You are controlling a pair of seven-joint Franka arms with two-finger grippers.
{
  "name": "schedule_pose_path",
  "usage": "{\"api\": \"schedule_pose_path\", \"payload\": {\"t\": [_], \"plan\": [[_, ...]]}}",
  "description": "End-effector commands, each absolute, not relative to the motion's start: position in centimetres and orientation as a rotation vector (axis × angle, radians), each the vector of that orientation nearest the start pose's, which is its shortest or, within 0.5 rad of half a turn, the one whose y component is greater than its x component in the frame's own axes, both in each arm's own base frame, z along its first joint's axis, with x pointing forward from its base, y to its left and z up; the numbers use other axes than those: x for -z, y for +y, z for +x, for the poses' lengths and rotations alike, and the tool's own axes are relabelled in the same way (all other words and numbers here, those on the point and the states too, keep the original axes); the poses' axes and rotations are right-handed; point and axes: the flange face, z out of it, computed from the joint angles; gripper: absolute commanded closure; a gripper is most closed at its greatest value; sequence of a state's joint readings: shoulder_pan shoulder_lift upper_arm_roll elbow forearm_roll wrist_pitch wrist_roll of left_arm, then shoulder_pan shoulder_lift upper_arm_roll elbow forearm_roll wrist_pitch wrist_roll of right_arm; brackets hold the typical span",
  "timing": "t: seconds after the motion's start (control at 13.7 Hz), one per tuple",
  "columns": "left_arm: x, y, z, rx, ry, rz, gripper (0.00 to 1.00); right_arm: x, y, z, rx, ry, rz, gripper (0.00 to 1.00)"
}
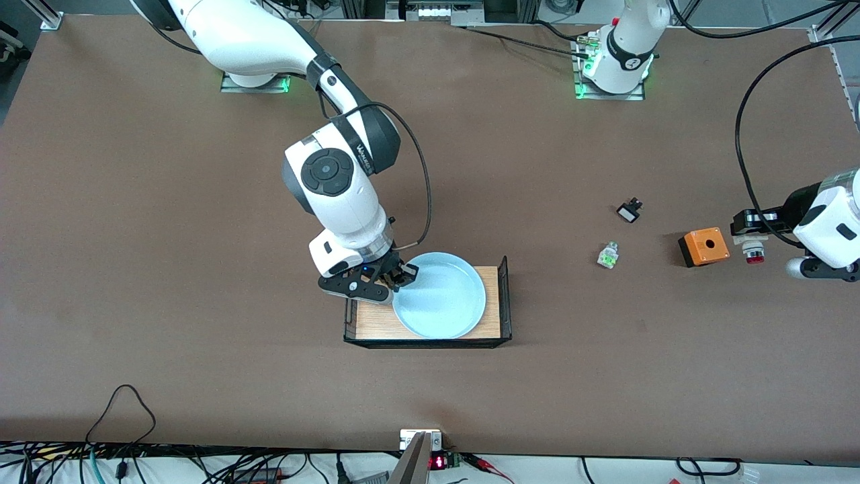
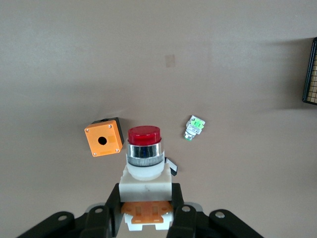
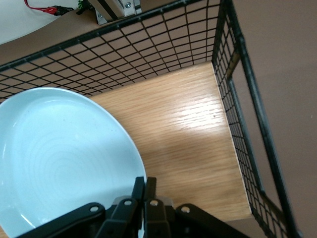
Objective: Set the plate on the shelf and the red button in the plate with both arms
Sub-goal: 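Carry the blue plate with the right gripper into the wire basket, then lower the plate onto the basket floor and open the right gripper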
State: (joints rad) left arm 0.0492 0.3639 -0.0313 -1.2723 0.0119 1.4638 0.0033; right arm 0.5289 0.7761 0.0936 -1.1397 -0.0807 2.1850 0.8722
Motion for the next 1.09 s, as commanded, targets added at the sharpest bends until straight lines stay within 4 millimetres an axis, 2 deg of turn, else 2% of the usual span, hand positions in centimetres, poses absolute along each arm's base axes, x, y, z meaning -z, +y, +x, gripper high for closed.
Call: {"api": "schedule_pose_path", "payload": {"t": [0.0,0.44,0.51,0.58,0.66,0.73,0.8,0.87,1.02], "plan": [[-54.2,1.6,64.0,-0.275,-0.039,-3.116,1.0,-36.8,43.2,65.5,0.376,0.386,-2.934,1.0],[-54.2,1.6,63.8,-0.292,-0.039,-3.115,1.0,-33.8,43.1,64.7,0.434,0.283,-3.051,0.96],[-54.2,1.6,63.8,-0.292,-0.039,-3.115,1.0,-33.6,43.1,64.7,0.433,0.282,-3.054,0.87],[-54.2,1.6,63.8,-0.292,-0.039,-3.115,1.0,-33.5,43.0,64.6,0.43,0.276,-3.058,0.74],[-54.2,1.7,63.8,-0.292,-0.041,-3.115,1.0,-33.6,43.0,64.7,0.43,0.275,-3.056,0.53],[-54.3,1.7,63.8,-0.29,-0.041,-3.115,1.0,-33.4,42.9,64.7,0.424,0.28,-3.057,0.18],[-54.2,1.7,63.8,-0.292,-0.041,-3.115,1.0,-33.6,43.0,64.7,0.43,0.271,-3.057,0.0],[-54.2,1.7,63.8,-0.292,-0.041,-3.115,1.0,-33.7,42.6,65.0,0.434,0.235,-3.062,0.0],[-54.3,1.7,63.8,-0.29,-0.044,-3.115,1.0,-33.9,43.2,64.6,0.426,0.206,-3.056,0.0]]}}
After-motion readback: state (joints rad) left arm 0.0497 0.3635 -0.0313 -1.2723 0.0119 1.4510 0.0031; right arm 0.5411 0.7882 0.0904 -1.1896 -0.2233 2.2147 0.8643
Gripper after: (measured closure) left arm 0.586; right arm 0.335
